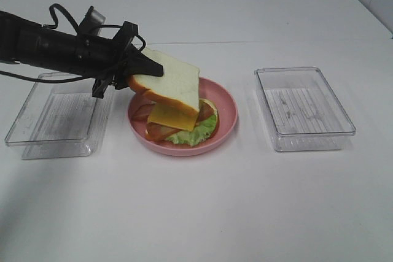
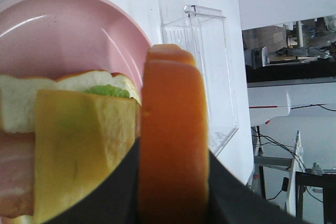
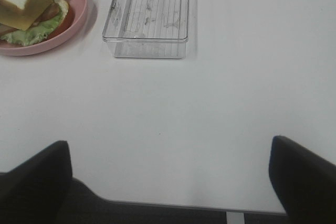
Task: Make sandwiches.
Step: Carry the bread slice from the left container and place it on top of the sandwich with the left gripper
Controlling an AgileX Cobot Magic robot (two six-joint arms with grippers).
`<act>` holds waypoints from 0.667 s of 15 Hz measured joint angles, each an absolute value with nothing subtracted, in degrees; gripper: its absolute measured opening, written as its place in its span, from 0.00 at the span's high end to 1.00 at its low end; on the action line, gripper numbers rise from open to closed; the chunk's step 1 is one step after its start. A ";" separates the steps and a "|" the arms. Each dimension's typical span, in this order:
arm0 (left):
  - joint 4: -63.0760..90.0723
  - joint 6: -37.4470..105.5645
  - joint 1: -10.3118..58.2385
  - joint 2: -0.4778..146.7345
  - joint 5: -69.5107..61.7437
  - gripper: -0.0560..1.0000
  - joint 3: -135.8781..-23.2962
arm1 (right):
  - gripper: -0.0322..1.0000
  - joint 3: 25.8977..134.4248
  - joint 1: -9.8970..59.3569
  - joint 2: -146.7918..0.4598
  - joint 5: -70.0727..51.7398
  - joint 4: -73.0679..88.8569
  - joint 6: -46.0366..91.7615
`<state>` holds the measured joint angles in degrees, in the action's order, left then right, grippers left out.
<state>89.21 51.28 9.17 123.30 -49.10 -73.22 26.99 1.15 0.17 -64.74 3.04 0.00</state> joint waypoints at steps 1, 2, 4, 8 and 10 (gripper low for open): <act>89.21 50.48 9.17 124.10 -49.62 0.77 -74.08 | 0.02 26.99 1.15 0.17 -64.74 3.04 0.00; 89.21 50.31 9.17 124.50 -49.96 0.77 -74.37 | 0.02 26.99 1.15 0.17 -64.74 3.04 0.00; 89.21 49.50 9.17 125.76 -50.82 0.77 -74.60 | 0.02 26.99 1.15 0.17 -64.74 3.04 0.00; 89.21 48.70 10.89 127.94 -51.28 0.77 -74.89 | 0.02 26.99 1.15 0.17 -64.74 3.04 0.00; 89.21 48.64 11.80 128.00 -50.31 0.77 -75.00 | 0.02 26.99 1.15 0.17 -64.74 3.04 0.00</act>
<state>89.21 48.64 11.80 128.00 -50.31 -75.00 26.99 1.15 0.17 -64.74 3.04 0.00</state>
